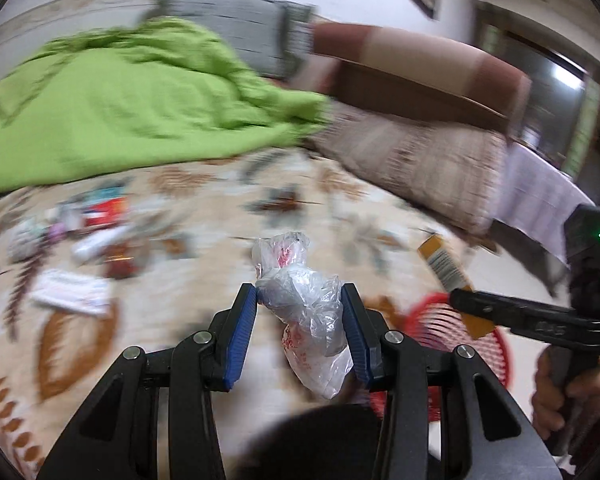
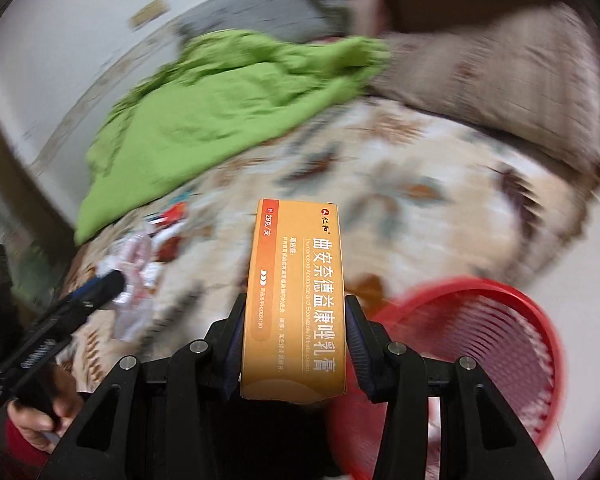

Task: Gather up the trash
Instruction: 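Carry both items to the red wastebasket and open both tools over it, then move both open tools back over the trash on the bed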

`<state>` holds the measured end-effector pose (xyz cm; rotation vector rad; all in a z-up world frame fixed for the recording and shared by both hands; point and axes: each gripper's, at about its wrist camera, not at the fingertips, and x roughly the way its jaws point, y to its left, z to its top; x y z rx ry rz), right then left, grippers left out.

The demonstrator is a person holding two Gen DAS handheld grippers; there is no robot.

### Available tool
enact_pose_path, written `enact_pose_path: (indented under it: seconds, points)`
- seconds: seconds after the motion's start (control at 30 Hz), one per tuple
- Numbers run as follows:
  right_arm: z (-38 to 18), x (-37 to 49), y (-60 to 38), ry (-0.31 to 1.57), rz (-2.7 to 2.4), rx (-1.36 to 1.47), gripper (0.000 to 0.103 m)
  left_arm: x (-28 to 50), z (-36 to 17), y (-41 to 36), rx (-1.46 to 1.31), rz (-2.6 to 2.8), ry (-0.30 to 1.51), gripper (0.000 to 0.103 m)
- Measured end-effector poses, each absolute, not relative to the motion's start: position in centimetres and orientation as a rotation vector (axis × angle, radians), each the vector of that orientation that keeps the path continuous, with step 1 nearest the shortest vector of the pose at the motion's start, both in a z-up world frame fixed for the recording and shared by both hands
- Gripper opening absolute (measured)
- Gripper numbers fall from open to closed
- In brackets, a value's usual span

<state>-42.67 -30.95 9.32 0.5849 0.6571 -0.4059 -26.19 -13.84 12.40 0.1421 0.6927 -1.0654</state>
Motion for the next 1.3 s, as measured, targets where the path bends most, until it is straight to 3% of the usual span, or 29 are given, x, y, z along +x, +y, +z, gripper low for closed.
enact_pose_path:
  seconds: [0.3, 0.37, 0.43, 0.5, 1.3]
  points:
    - [6.4, -51.3, -35.4, 0.69, -0.591, 0.722, 0.051, -34.2, 10.7, -23.4, 0.263, -1.335, 0.815, 0.043]
    - [5.8, -52.1, -35.9, 0.691, -0.616, 0.732, 0.053, -35.4, 10.0, -25.0, 0.297, -1.346, 0.829, 0.047]
    - [5.2, -52.8, -36.5, 0.699, -0.624, 0.764, 0.065, -35.8, 9.5, -25.7, 0.309, -1.365, 0.855, 0.053]
    - [5.1, -52.9, -36.8, 0.694, -0.628, 0.775, 0.065, -35.7, 9.4, -25.9, 0.307, -1.361, 0.868, 0.059]
    - [8.3, -38.6, -29.5, 0.727, -0.301, 0.608, 0.065, -20.4, 9.9, -10.5, 0.101, -0.885, 0.847, 0.064]
